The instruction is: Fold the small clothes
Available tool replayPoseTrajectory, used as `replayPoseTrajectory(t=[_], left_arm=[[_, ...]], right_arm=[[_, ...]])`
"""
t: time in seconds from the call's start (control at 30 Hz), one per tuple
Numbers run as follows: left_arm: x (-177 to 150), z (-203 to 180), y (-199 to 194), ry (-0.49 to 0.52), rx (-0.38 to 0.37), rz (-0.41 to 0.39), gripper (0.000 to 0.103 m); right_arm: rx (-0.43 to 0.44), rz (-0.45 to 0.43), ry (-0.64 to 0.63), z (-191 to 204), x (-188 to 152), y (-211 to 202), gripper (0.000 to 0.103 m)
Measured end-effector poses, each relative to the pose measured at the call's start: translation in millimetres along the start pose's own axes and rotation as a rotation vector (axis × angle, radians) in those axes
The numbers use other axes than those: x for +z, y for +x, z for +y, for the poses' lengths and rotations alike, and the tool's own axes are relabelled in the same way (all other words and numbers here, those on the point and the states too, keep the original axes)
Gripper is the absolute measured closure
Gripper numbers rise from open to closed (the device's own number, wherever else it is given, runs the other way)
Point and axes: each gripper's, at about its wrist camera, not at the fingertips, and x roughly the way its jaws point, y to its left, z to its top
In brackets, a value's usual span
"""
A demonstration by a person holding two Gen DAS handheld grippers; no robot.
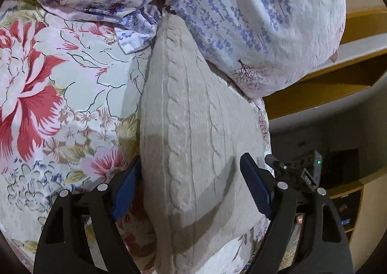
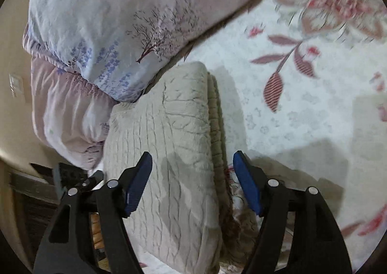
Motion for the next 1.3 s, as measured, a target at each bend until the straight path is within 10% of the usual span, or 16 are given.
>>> replayPoseTrajectory(t=[0.23,0.5,0.63,1.03,1.3], left_arm=[[2.7,-0.3,8.5,0.003,-0.009,0.003,0.025],[1.0,-9.2,19.7,0.027,0.002,-0.027,0.045],[2.2,-9.3,10.2,0.038,-0.039,-0.034,0.060],[-8.2,-3.0,-76.2,0.099,-0.075,-0.109,0.062],[-15.3,58.6,-116.6,0.036,0.055,-0.120,0.058]], right_arm=[[0.061,0.029,-0.049,3.5,0.8,15.5,0.039],[0.075,0.024,-0.073,14.0,-7.1,24.0,0.074],[0.123,-0.028,-0.102,34.0,-12.7,10.1,0.077],[0.206,-0.050,-0.229,111.8,-41.1,19.3,0.078],[0.046,0.063,-0.358,145.6,-74.0,94.5,0.076]])
